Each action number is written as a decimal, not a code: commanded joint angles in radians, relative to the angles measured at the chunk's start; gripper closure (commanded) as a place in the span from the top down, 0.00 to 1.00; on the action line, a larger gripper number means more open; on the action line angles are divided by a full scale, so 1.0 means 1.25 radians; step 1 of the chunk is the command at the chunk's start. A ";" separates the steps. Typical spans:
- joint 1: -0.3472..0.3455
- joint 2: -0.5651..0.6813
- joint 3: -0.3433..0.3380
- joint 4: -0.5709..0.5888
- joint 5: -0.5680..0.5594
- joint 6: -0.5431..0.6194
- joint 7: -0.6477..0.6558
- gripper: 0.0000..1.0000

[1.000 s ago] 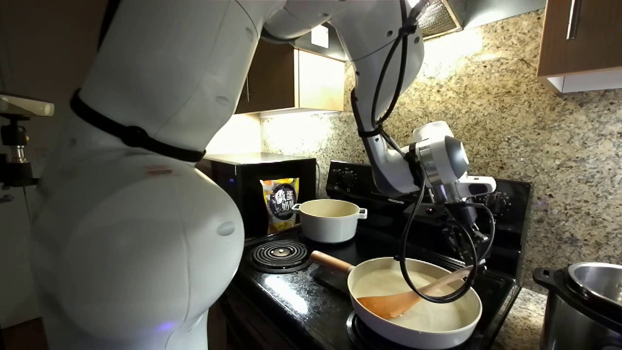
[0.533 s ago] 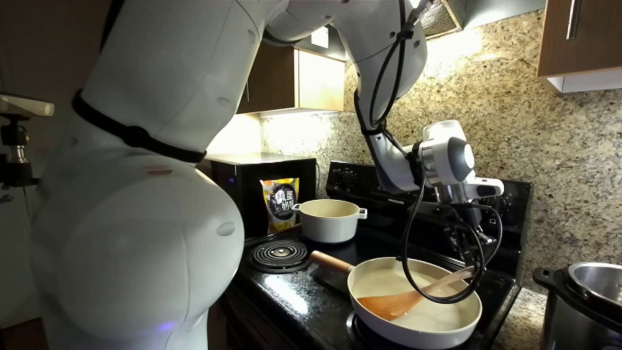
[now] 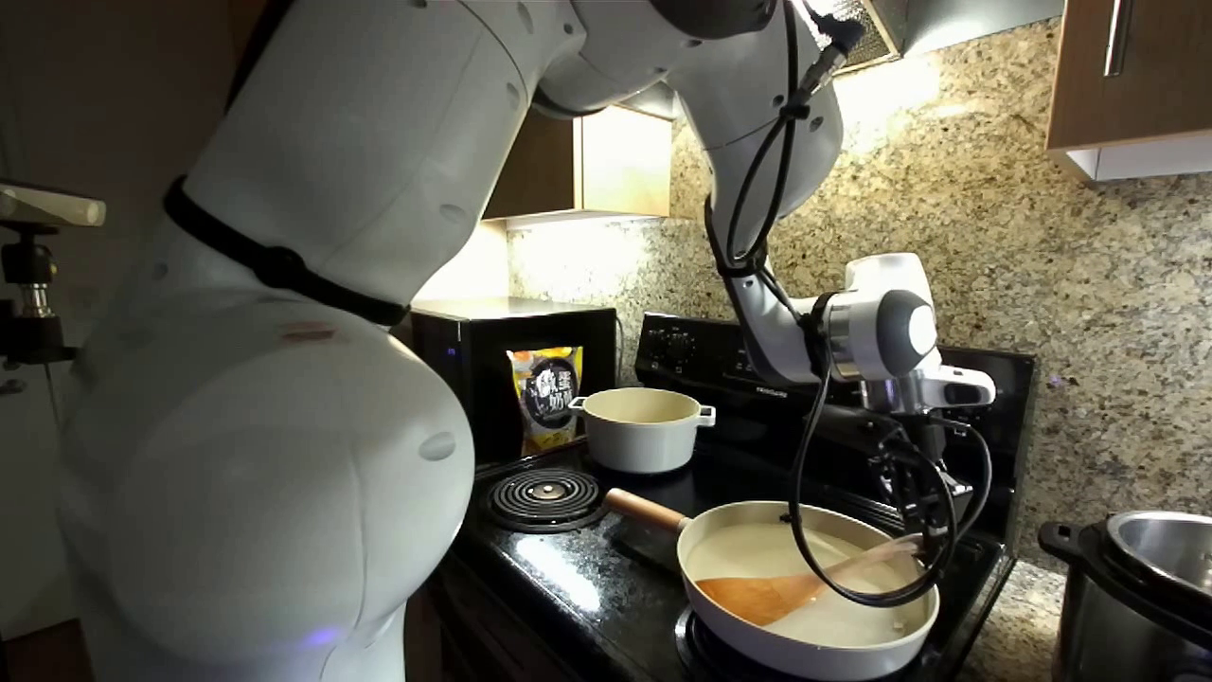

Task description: Stir the pan using the wooden spatula

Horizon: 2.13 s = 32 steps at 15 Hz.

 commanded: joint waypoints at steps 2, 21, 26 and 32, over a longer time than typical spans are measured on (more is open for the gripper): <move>-0.002 0.008 -0.006 0.010 0.053 -0.015 -0.070 0.07; 0.012 -0.022 -0.024 -0.013 0.033 -0.014 -0.080 1.00; 0.008 -0.069 -0.028 -0.052 0.020 -0.013 -0.156 1.00; 0.008 -0.142 -0.039 -0.113 -0.014 -0.021 -0.228 1.00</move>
